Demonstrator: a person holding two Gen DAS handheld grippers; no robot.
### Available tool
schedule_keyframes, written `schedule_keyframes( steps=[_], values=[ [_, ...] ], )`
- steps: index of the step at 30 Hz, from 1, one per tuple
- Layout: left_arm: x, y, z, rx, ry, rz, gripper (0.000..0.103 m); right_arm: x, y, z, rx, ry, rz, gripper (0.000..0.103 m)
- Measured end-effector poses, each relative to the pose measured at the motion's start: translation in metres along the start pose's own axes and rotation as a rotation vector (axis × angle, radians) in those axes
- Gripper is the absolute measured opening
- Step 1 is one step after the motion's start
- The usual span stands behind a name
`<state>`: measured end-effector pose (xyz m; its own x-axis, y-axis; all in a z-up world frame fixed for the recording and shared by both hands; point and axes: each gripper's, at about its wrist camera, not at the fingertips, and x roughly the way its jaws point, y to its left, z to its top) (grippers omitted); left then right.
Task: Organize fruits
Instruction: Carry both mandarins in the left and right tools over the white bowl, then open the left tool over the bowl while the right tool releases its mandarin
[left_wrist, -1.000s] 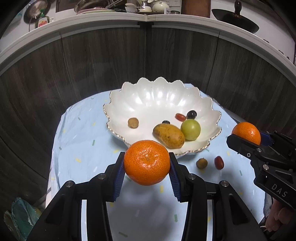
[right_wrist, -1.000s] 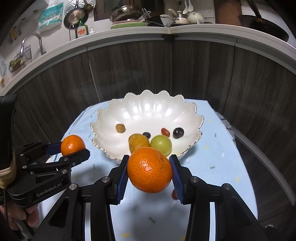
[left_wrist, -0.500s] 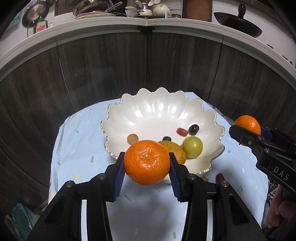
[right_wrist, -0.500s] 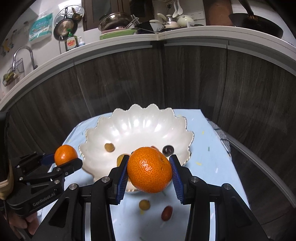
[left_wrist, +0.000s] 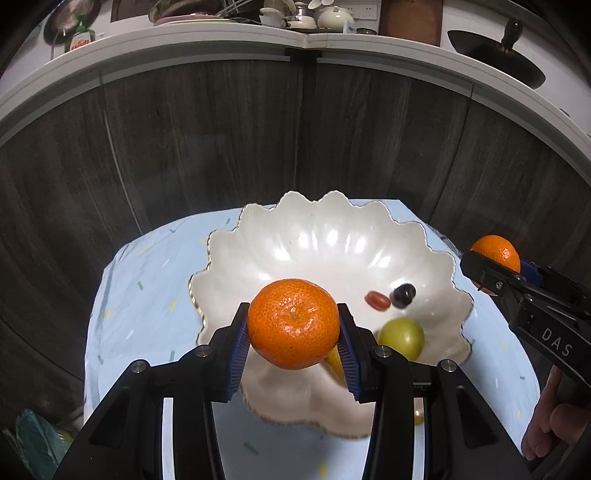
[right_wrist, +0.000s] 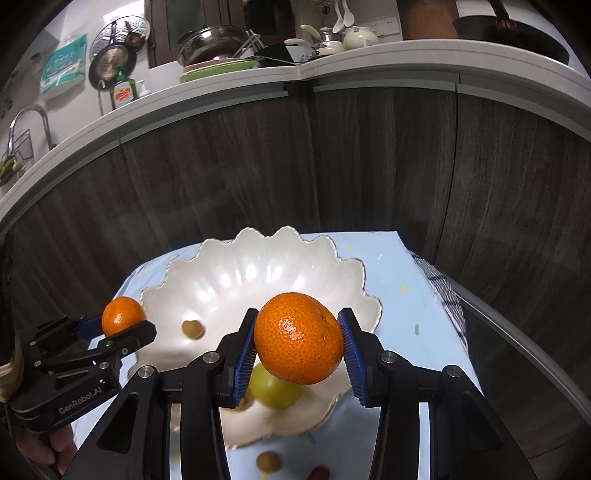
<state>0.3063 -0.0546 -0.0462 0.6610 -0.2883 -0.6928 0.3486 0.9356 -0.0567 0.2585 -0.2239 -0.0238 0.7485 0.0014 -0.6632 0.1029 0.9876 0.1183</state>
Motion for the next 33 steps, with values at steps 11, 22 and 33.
schedule_keyframes(
  steps=[11, 22, 33],
  values=[
    [0.028, -0.001, 0.022, 0.009, 0.005, 0.011, 0.043, 0.030, -0.012, 0.019, 0.005, 0.003, -0.008, 0.044],
    [0.059, 0.007, 0.042, 0.010, 0.015, 0.045, 0.043, 0.067, -0.010, 0.037, -0.007, 0.021, 0.003, 0.044],
    [0.079, 0.014, 0.045, 0.007, 0.041, 0.050, 0.044, 0.094, -0.013, 0.038, -0.003, 0.070, -0.003, 0.044]
  ],
)
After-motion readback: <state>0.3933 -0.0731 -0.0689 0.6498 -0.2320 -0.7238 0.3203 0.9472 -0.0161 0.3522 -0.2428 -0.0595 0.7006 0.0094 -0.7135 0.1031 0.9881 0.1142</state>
